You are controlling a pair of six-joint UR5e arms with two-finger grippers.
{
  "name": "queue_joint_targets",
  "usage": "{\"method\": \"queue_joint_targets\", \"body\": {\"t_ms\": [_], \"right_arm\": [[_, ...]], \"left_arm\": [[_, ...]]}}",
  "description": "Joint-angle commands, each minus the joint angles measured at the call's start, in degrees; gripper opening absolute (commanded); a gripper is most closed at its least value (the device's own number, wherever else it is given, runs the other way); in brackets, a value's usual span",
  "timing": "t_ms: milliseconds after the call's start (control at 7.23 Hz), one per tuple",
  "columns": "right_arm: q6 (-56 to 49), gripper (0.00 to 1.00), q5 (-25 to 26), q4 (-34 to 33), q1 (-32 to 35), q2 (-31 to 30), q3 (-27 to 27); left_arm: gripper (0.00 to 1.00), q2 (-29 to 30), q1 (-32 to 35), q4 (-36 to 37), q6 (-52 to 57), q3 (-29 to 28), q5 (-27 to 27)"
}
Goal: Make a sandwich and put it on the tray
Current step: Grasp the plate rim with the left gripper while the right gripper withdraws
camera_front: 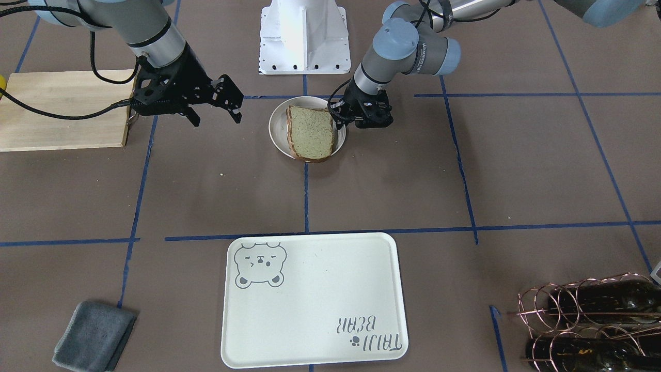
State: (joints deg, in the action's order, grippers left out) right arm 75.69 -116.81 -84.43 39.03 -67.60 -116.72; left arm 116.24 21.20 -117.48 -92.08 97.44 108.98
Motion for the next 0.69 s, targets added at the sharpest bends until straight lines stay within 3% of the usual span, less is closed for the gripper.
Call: {"method": "queue_joint_targets", "body": {"t_ms": [0,277,553], "right_arm": [[-4.0,1.00,0.0,-3.9,1.2,-0.2,-0.5],[-14.4,1.00,0.1,-16.2,3.1,-0.3,-4.2],[-19.1,1.00,0.2,-19.7,4.9,-2.3,-6.1]], "left_arm": [[0.00,-0.1,0.2,-0.3,0.0,1.2,0.4],[0.00,-0.1,2.1,-2.1,-0.4,3.1,0.7],[0.00,-0.1,4.4,-5.0,-2.1,3.0,3.0]]}}
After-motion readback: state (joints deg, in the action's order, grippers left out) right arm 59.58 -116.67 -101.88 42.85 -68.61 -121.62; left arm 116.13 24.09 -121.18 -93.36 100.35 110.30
